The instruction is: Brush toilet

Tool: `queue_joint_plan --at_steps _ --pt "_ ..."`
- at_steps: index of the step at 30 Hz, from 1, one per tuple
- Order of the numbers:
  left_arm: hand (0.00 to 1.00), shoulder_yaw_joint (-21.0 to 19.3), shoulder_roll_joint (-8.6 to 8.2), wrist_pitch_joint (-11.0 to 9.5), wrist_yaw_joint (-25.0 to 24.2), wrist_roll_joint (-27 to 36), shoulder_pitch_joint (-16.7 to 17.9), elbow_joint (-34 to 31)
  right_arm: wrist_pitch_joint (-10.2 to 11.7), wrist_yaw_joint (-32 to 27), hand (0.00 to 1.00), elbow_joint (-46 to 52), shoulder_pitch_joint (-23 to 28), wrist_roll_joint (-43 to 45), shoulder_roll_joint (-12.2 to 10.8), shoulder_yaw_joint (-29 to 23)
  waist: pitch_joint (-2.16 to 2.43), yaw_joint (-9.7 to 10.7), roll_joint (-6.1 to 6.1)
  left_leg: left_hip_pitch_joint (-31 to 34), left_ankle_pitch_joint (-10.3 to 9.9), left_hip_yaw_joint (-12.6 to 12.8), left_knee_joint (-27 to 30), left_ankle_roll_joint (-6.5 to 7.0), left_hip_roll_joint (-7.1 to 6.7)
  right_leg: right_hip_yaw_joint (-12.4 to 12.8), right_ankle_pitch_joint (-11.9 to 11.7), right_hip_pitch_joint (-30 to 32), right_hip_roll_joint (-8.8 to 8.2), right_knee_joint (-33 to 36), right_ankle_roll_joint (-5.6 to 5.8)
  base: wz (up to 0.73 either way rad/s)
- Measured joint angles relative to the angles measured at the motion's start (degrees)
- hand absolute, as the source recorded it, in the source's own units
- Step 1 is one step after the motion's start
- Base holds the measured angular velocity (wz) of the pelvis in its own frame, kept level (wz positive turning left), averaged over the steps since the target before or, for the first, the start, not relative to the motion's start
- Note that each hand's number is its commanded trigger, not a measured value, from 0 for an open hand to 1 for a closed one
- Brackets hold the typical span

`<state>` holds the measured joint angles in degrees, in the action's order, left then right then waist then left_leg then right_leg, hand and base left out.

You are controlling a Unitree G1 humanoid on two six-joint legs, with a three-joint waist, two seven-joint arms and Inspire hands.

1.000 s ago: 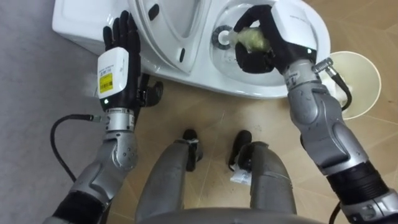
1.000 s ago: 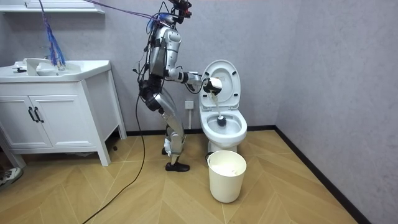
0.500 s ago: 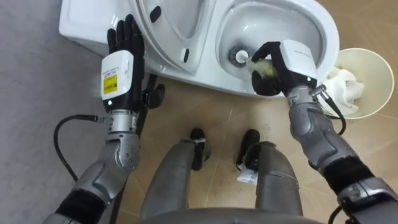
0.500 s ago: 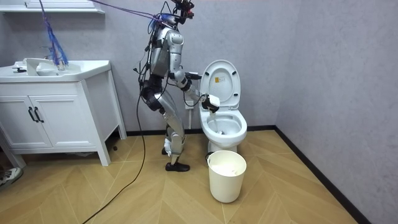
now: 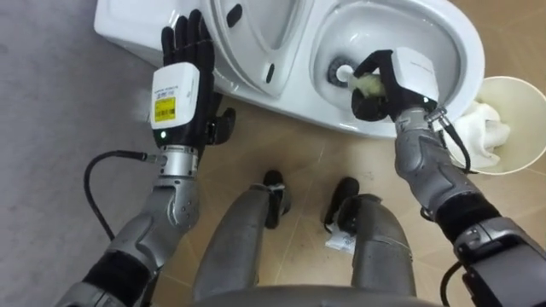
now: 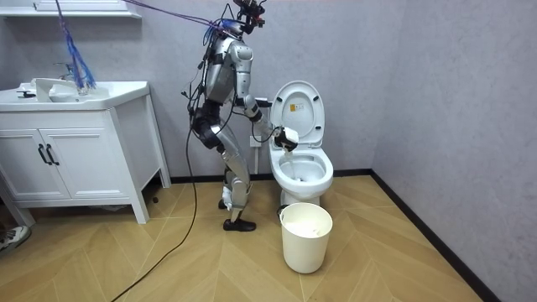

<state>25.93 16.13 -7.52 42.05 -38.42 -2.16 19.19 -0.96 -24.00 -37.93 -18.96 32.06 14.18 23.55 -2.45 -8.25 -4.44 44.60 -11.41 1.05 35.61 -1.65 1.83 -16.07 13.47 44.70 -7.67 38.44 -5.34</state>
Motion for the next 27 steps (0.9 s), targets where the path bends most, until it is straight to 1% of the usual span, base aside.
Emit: queue_joint_plan --at_steps 2,3,5,7,9,11,13,17,19,20,21,25,27 --pt "0.0 -0.1 -0.04 0.0 0.6 0.0 0.0 0.1 -2.4 2.1 1.0 6.7 1.3 1.0 0.1 -0.1 0.02 0.0 0.03 0.2 0.0 0.4 -0.1 0.05 0.06 0.3 -0.2 0.5 0.0 0.2 -0.17 -0.07" --pt "0.0 -0.1 -0.04 0.0 0.8 0.0 0.0 0.1 -2.9 2.6 1.0 8.7 1.9 1.0 0.1 -0.1 0.05 0.0 -0.01 0.2 0.0 0.4 -0.1 0.05 0.07 0.3 -0.2 0.5 0.05 0.2 -0.21 -0.06" --pt "0.0 -0.6 0.09 -0.1 1.2 0.1 0.5 0.1 -4.7 4.5 1.0 16.1 4.4 1.0 0.1 -0.2 0.15 0.1 -0.04 0.4 -0.1 0.6 -0.3 -0.08 0.39 0.4 -0.4 0.8 0.41 -0.1 -0.42 -0.07" --pt "0.0 -1.2 0.39 -0.1 1.6 0.1 0.9 -0.4 -5.6 6.1 1.0 21.6 5.1 1.0 0.2 -0.3 0.28 0.1 -0.05 1.0 0.0 0.8 -0.3 -0.33 0.77 0.7 -0.9 1.6 0.87 -0.4 -0.74 -0.15" --pt "0.0 -1.7 0.38 -0.1 1.7 0.1 1.3 -0.5 -5.5 7.5 1.0 26.6 5.8 0.7 0.1 -0.2 0.42 -0.1 -0.21 1.0 0.1 1.2 -0.5 -0.46 1.1 0.7 -1.3 1.8 1.08 -0.5 -1.08 -0.16" --pt "0.0 -2.8 0.34 -0.1 1.5 0.1 2.1 -0.5 -4.8 9.7 1.0 31.5 5.9 -0.5 -1.5 0.1 0.96 0.0 -0.48 0.7 -0.1 1.4 -0.3 -0.66 1.5 1.3 -1.4 1.7 1.66 -0.7 -1.21 -0.11" --pt "0.0 -3.2 0.31 -0.1 0.9 -0.1 2.2 -0.5 -4.6 11.4 1.0 34.5 5.9 -1.0 -1.9 0.1 1.07 0.0 -0.57 0.5 0.0 1.5 -0.3 -0.69 1.53 1.5 -1.5 1.6 1.73 -0.6 -1.24 -0.02" --pt "0.0 -3.7 -0.04 -0.1 0.0 -0.5 2.1 -0.5 -3.2 13.9 1.0 38.2 6.7 -4.2 -2.4 0.1 1.16 0.1 -0.42 0.0 0.0 1.9 -0.4 -0.67 1.52 1.9 -1.5 1.4 1.68 -0.4 -1.16 -0.04" --pt "0.0 -4.2 -0.27 -0.4 -0.1 -0.5 1.8 -0.5 -0.5 15.5 1.0 39.0 6.7 -9.7 -3.9 0.4 1.19 0.2 -0.36 -0.2 0.0 2.0 -0.4 -0.66 1.51 2.0 -1.6 1.3 1.64 -0.3 -1.15 0.0" --pt "0.0 -4.5 -0.26 -1.1 -0.2 -0.4 1.8 -0.5 0.9 15.6 1.0 39.1 6.8 -12.1 -4.8 1.1 1.19 0.3 -0.33 -0.2 0.0 2.0 -0.4 -0.65 1.46 1.9 -1.6 1.3 1.52 -0.2 -1.15 0.0" --pt "0.0 -4.6 -0.27 -1.5 -0.3 -0.4 1.9 -0.5 1.4 15.6 1.0 39.4 6.8 -13.3 -5.0 1.5 1.18 0.4 -0.32 -0.2 0.0 2.0 -0.4 -0.65 1.4 1.9 -1.5 1.3 1.43 -0.1 -1.15 0.04" --pt "0.0 -5.4 -0.26 -2.5 -2.1 0.1 1.9 -0.5 5.2 16.6 1.0 42.2 8.1 -16.4 -5.0 2.7 1.19 1.1 -0.1 -0.4 0.1 2.0 -0.6 -0.42 0.76 1.7 -1.3 1.3 0.61 0.3 -0.94 0.05" --pt "0.0 -5.6 -0.26 -2.9 -2.6 0.0 1.9 -0.5 6.0 16.7 1.0 42.4 8.5 -16.4 -5.0 2.8 1.23 1.4 0.35 -0.3 0.1 2.0 -0.5 -0.37 0.74 1.7 -1.3 1.3 0.59 0.2 -0.86 0.0"
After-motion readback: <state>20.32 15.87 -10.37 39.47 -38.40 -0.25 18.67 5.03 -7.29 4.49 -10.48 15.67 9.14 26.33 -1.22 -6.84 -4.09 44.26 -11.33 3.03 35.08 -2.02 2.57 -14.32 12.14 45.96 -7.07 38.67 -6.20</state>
